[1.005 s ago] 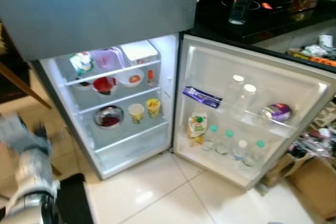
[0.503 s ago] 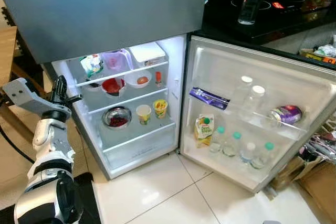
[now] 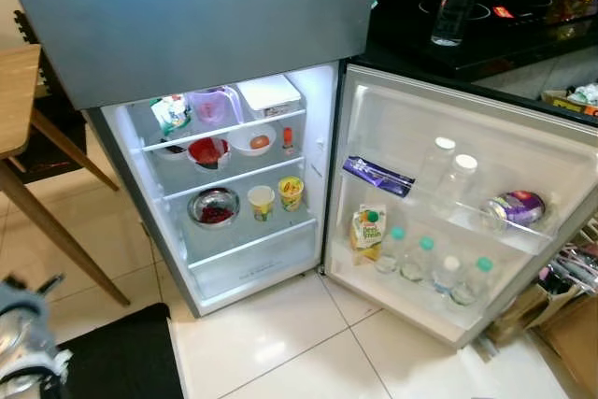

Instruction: Restocking fridge

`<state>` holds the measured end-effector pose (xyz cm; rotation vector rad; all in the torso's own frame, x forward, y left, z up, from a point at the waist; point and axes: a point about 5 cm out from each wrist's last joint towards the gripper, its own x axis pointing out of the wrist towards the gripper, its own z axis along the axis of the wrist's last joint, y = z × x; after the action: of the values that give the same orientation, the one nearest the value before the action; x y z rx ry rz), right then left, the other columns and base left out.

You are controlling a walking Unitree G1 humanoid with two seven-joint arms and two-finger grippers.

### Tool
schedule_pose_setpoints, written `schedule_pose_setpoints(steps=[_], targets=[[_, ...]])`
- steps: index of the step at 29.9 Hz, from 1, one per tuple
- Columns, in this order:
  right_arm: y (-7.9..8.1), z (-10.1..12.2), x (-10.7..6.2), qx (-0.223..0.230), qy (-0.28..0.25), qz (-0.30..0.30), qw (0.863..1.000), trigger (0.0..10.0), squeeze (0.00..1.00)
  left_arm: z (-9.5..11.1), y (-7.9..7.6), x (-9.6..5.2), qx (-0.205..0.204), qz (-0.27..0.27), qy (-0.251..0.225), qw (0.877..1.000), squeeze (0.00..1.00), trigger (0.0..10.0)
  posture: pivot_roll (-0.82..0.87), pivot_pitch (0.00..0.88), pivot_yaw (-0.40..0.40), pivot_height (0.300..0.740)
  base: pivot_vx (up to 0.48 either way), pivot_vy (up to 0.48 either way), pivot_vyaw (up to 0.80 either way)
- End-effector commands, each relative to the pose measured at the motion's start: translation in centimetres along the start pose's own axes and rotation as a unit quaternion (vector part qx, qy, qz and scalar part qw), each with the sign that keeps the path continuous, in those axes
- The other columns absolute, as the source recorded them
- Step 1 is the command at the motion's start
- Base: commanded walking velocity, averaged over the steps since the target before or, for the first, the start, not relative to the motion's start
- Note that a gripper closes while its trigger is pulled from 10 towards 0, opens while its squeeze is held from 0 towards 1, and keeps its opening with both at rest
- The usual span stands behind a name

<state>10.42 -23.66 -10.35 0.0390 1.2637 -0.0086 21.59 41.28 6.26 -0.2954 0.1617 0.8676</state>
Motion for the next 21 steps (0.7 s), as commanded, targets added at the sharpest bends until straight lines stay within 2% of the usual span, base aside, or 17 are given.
schedule_pose_setpoints(steps=[1,3,4,6,7,8,9,11,12,14,15,16,17,18,21], targets=[[0.0,-0.3,0.0,-0.002,0.007,-0.001,1.000,10.0,0.00,-0.5,0.7,-0.1,0.035,0.007,0.029,0.999,0.00,10.0,-0.09,0.000,0.006,0.740,0.000,0.000,0.00],[0.0,-0.3,0.0,-0.003,0.008,0.000,1.000,10.0,0.00,-2.3,0.6,-0.7,0.073,-0.003,0.062,0.995,0.00,10.0,-0.09,0.000,0.008,0.740,0.000,0.000,0.00],[0.1,-0.3,0.0,-0.003,0.009,0.000,1.000,10.0,0.00,-4.6,-0.1,-1.5,0.093,-0.031,0.102,0.990,0.00,10.0,-0.09,0.000,0.008,0.740,0.000,0.000,0.00],[0.1,-0.3,0.0,-0.003,0.009,0.000,1.000,10.0,0.00,-5.0,-0.3,-1.7,0.095,-0.038,0.111,0.988,0.00,10.0,-0.09,0.000,0.008,0.740,0.000,0.000,0.00],[0.1,-0.3,0.0,-0.006,0.010,0.000,1.000,10.0,0.00,-7.9,-2.2,-3.0,0.115,-0.101,0.151,0.977,0.00,10.0,-0.09,0.000,0.008,0.740,0.000,0.000,0.00],[0.1,-0.3,0.0,-0.006,0.010,0.000,1.000,10.0,0.00,-7.9,-2.2,-3.0,0.115,-0.101,0.151,0.977,0.00,10.0,-0.09,0.000,0.008,0.740,0.000,0.000,0.00],[0.2,-0.2,0.0,-0.007,0.010,0.000,1.000,10.0,0.00,-9.2,-3.0,-3.7,0.133,-0.128,0.169,0.968,0.00,10.0,-0.10,0.000,0.012,0.740,0.000,0.000,0.00],[0.3,-0.2,0.1,-0.011,0.010,-0.002,1.000,10.0,0.00,-12.7,-4.3,-6.1,0.202,-0.184,0.217,0.937,0.00,10.0,-0.10,0.000,0.012,0.740,0.000,0.000,0.00],[0.3,-0.2,0.1,-0.011,0.010,-0.002,1.000,10.0,0.00,-12.7,-4.3,-6.1,0.202,-0.184,0.217,0.937,0.00,10.0,-0.10,0.000,0.012,0.740,0.000,0.000,0.00],[0.4,0.0,0.1,-0.013,0.009,-0.004,1.000,10.0,0.00,-15.7,-5.0,-8.6,0.257,-0.225,0.263,0.902,0.00,10.0,-0.11,0.000,0.014,0.740,0.000,0.000,0.00],[0.4,0.0,0.1,-0.013,0.009,-0.004,1.000,10.0,0.00,-15.7,-5.0,-8.6,0.257,-0.225,0.263,0.902,0.00,10.0,-0.11,0.000,0.014,0.740,0.000,0.000,0.00],[0.4,0.1,0.1,-0.015,0.009,-0.006,1.000,10.0,0.00,-17.1,-5.2,-9.9,0.280,-0.243,0.284,0.884,0.00,10.0,-0.11,0.000,0.012,0.740,0.000,0.000,0.00],[0.4,0.2,0.2,-0.016,0.009,-0.008,1.000,10.0,0.00,-18.0,-5.4,-10.8,0.294,-0.254,0.297,0.872,0.00,10.0,-0.11,0.000,0.012,0.740,0.000,0.000,0.00],[0.4,0.2,0.2,-0.016,0.009,-0.008,1.000,10.0,0.00,-18.0,-5.4,-10.8,0.294,-0.254,0.297,0.872,0.00,10.0,-0.11,0.000,0.012,0.740,0.000,0.000,0.00],[0.5,0.4,0.2,-0.026,0.013,-0.007,1.000,10.0,0.00,-20.1,-4.7,-13.1,0.317,-0.259,0.342,0.846,0.00,10.0,-0.11,0.000,0.011,0.740,0.000,0.000,-0.25]])
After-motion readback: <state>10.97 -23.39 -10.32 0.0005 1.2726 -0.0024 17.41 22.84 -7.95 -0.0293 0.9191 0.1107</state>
